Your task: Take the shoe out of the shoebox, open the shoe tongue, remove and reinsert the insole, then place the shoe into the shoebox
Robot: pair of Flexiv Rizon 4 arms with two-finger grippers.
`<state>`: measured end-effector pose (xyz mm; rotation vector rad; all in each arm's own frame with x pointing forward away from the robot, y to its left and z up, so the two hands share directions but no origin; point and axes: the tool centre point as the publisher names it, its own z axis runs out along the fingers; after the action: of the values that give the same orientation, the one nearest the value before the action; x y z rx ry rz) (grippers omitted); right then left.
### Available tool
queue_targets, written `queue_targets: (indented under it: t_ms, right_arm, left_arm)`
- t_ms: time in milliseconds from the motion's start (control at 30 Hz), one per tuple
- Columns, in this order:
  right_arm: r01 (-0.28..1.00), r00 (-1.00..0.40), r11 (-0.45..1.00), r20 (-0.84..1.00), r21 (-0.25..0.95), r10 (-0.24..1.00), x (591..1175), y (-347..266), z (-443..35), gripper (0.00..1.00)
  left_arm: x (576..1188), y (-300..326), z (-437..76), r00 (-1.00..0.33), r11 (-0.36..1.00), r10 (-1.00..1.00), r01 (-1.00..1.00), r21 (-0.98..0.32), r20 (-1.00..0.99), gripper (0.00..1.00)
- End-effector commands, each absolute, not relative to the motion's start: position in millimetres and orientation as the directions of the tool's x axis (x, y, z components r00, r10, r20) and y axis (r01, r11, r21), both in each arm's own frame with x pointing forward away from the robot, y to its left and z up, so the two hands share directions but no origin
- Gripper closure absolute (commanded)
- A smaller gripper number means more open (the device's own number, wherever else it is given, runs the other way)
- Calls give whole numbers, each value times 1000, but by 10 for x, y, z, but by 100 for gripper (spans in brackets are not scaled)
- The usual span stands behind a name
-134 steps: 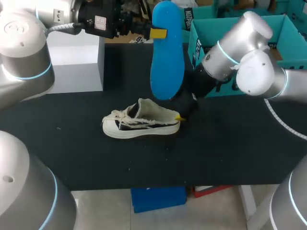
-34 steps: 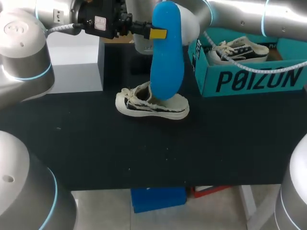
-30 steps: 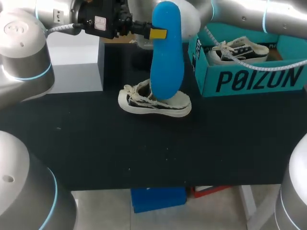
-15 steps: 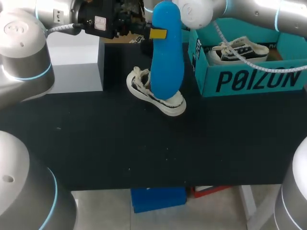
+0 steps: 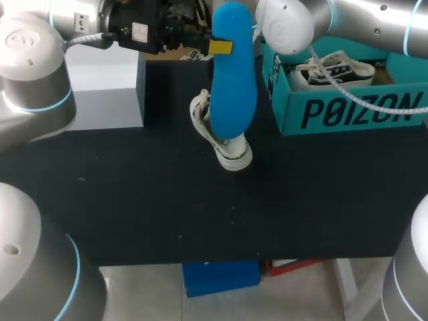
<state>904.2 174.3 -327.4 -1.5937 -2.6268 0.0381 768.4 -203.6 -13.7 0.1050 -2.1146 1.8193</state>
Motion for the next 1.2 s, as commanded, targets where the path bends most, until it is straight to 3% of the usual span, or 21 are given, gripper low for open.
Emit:
queue_targets:
  t_ms: [33,333,1200]
  right_arm:
    - [907,-419,420,63,-14,906,8991,1709,-3265,100]
    - [945,-327,326,83,21,941,8941,1777,-3330,100]
    - [973,-229,227,112,36,967,8956,1906,-3829,100]
  left_arm:
    - [7683,-2048,-148,-937,172,167,-278,-945,306,100]
    - [7683,-2048,-148,-937,172,167,-278,-945,306,100]
    - [7683,-2048,-148,-937,172,167,-278,-945,306,100]
